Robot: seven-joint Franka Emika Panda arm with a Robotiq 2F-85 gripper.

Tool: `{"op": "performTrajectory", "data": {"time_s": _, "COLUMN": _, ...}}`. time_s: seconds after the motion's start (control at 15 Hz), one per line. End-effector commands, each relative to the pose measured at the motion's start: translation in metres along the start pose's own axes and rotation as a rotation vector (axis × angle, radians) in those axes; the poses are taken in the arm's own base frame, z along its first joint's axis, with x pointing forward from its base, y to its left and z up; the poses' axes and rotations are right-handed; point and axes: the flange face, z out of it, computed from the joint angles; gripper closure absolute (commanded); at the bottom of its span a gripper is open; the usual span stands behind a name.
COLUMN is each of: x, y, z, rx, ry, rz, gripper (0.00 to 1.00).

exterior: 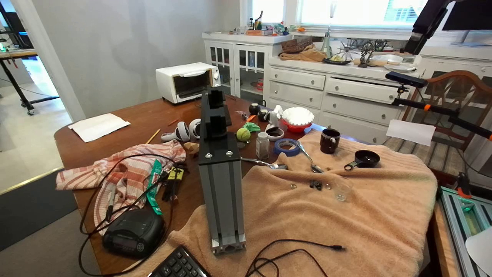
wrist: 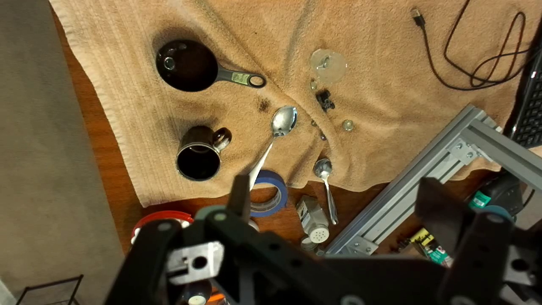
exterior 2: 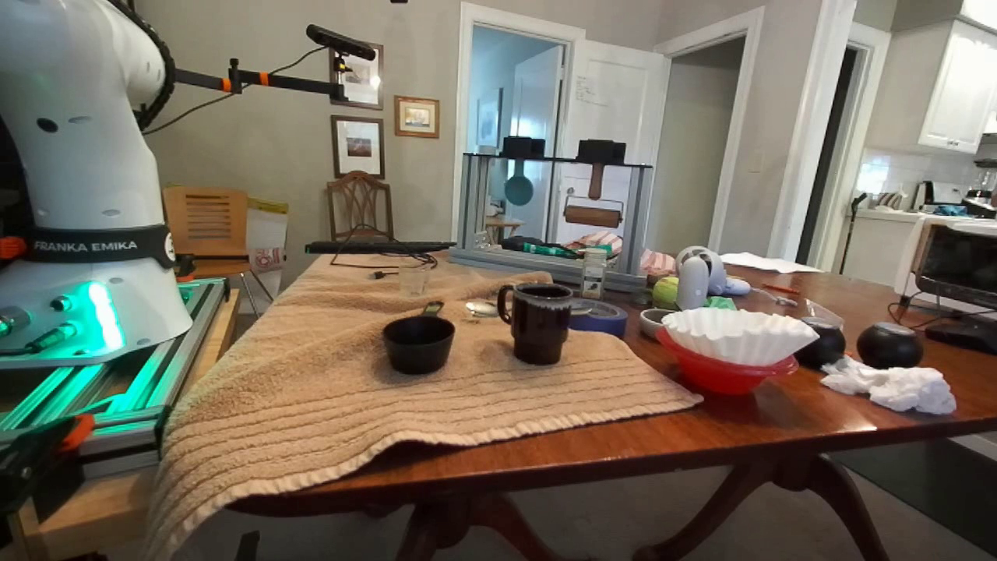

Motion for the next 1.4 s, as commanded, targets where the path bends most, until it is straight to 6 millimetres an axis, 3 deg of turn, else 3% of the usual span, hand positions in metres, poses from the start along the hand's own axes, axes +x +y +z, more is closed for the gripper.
{"op": "performTrajectory", "data": {"time_s": 0.0, "x": 0.005, "y": 0.000, "z": -0.006, "rx": -0.026, "ry": 0.024, "rz": -0.019, "gripper": 0.00}}
{"op": "performTrajectory", "data": {"time_s": 0.4, "x": 0.049, "y": -0.024, "z": -0.041, "rx": -0.187, "ry": 0.144, "rz": -0.279, "gripper": 0.00}}
{"op": "performTrajectory", "data": {"time_s": 0.67, "x": 0.090, "y": -0.057, "z": -0.062, "rx": -0.232, "ry": 0.266, "rz": -0.484, "gripper": 0.00}}
{"op": "performTrajectory", "data": {"time_s": 1.07, "x": 0.150, "y": -0.116, "z": -0.077, "rx": -0.230, "ry": 0.421, "rz": -0.809, "gripper": 0.00}}
{"op": "performTrajectory", "data": {"time_s": 1.2, "x": 0.161, "y": -0.131, "z": -0.081, "rx": -0.215, "ry": 0.444, "rz": -0.921, "gripper": 0.00}}
{"op": "performTrajectory", "data": {"time_s": 1.27, "x": 0.145, "y": -0.123, "z": -0.078, "rx": -0.232, "ry": 0.428, "rz": -0.832, "gripper": 0.00}}
{"op": "performTrajectory", "data": {"time_s": 1.33, "x": 0.149, "y": -0.127, "z": -0.078, "rx": -0.230, "ry": 0.429, "rz": -0.846, "gripper": 0.00}}
